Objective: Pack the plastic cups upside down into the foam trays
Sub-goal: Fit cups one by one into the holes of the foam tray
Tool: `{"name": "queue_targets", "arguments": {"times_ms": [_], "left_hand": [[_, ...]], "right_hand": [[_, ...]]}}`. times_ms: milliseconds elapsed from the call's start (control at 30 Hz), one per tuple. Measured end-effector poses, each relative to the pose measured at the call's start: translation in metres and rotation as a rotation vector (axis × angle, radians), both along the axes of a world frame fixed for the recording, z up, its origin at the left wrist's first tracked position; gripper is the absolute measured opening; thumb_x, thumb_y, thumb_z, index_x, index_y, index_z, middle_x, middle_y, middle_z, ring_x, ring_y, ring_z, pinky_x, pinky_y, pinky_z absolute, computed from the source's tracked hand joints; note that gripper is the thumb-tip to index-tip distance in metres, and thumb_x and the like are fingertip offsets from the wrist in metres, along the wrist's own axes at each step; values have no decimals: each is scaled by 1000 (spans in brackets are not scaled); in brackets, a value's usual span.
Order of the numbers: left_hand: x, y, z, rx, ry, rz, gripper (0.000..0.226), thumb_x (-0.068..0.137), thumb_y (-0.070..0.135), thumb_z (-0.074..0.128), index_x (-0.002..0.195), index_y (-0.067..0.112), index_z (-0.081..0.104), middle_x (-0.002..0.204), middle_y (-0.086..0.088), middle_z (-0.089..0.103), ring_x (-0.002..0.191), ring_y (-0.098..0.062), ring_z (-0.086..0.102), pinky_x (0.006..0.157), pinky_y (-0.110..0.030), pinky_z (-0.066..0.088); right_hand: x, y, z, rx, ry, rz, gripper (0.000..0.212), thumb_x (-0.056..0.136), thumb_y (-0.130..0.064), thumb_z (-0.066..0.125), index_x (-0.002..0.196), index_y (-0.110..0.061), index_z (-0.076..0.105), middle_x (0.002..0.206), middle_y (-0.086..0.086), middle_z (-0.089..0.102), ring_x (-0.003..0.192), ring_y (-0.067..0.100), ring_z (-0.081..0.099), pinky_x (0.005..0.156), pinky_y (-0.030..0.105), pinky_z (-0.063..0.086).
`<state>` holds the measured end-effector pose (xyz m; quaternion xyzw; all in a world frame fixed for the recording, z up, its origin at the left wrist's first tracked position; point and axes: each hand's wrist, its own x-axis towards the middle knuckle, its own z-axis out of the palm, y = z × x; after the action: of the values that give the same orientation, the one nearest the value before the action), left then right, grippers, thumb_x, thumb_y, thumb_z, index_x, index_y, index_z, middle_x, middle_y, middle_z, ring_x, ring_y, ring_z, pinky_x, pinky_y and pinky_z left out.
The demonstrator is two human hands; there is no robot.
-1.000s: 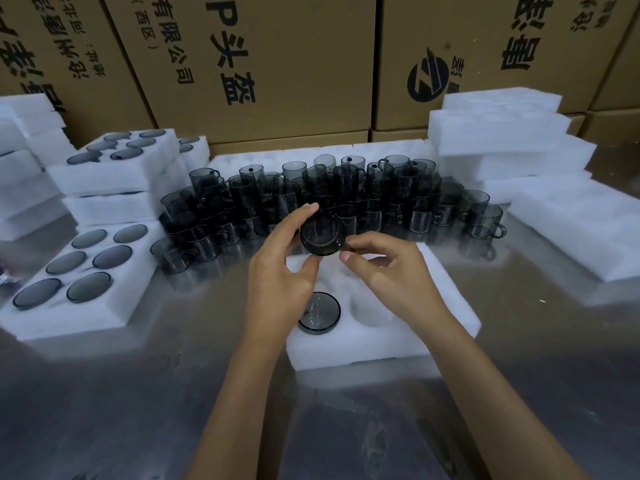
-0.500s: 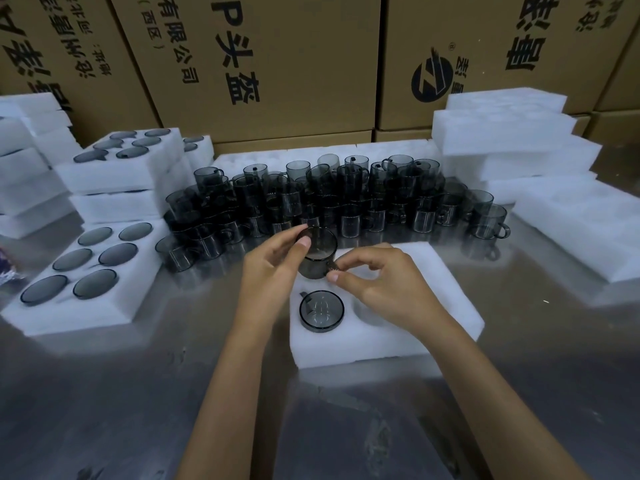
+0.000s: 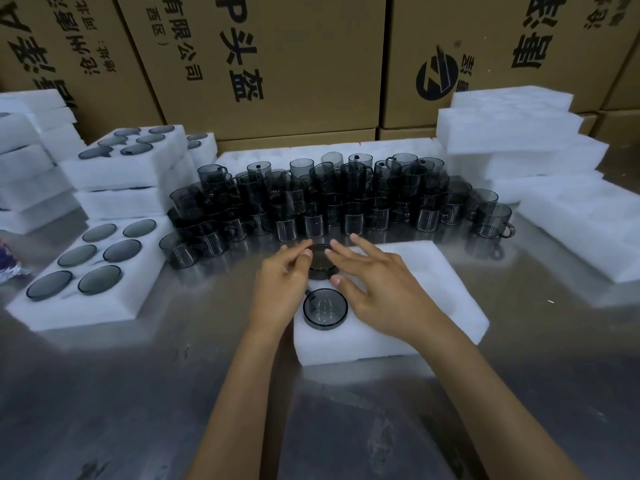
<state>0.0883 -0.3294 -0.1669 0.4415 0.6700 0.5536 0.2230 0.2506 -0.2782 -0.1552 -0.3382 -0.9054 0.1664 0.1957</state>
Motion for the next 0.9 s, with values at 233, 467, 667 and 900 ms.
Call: {"name": "queue_targets", "arguments": {"times_ms": [233, 467, 667, 900], "left_hand": [[-6, -1, -3, -77, -35, -160, 34, 103, 18, 51, 136, 23, 59, 159, 4, 34, 148, -3, 23, 110, -21, 21], [-9, 3, -10, -30, -215, -103, 37, 105, 23, 48, 141, 28, 54, 150, 9, 48, 140, -9, 41, 119, -33, 28], [-32, 9, -13, 118, -59, 315, 47, 98, 5, 50, 142, 23, 51, 148, 3, 48, 142, -17, 40, 117, -36, 32], [-83, 0, -28, -127, 145, 709, 89, 87, 5, 59, 159, 11, 8, 158, -29, 10, 144, -43, 22, 120, -46, 21]], "right_hand": [[-4, 1, -3, 8, -108, 6, 48, 107, -39, 31, 155, -33, 36, 163, -18, 23, 154, 6, 7, 120, 34, 12], [-2, 4, -1, -153, -107, 50, 50, 109, -34, 30, 158, -28, 26, 167, -14, 12, 154, 5, -3, 120, 27, -3], [0, 4, -5, -297, 182, -49, 47, 104, -37, 48, 150, -30, 44, 159, -17, 34, 151, 1, 13, 113, 17, 7], [1, 6, -3, -412, 332, -108, 35, 100, -34, 56, 134, -33, 62, 147, -17, 50, 142, 0, 34, 107, 16, 21]]}}
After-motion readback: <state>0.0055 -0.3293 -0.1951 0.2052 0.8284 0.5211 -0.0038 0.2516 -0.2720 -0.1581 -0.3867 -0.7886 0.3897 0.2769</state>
